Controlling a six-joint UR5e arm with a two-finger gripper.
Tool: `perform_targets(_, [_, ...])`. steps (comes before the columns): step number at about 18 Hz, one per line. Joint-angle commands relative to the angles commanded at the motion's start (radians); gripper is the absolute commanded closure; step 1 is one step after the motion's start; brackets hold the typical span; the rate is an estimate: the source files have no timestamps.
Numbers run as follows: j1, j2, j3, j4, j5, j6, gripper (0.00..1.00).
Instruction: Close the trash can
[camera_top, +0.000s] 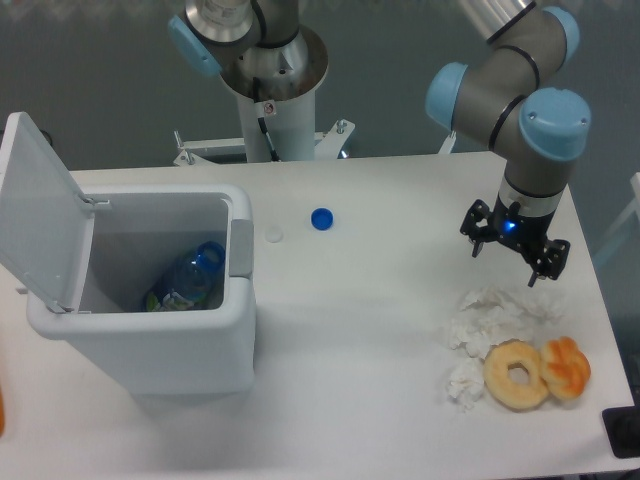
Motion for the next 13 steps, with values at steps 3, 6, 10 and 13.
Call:
perform_targets(3, [0.000, 0.003, -0.002, -0.003, -0.002, 0.002, 0.00])
perform_targets(6, [0.000, 0.006, -0.002, -0.006, -0.002, 0.000, 0.00])
perform_targets(10, [0.003, 0.009, 0.002, -0.005, 0.000, 0.002, 0.00])
perform_targets(13, [-0.006, 0.011, -0.002, -0.002, 0.012, -0.014, 0.00])
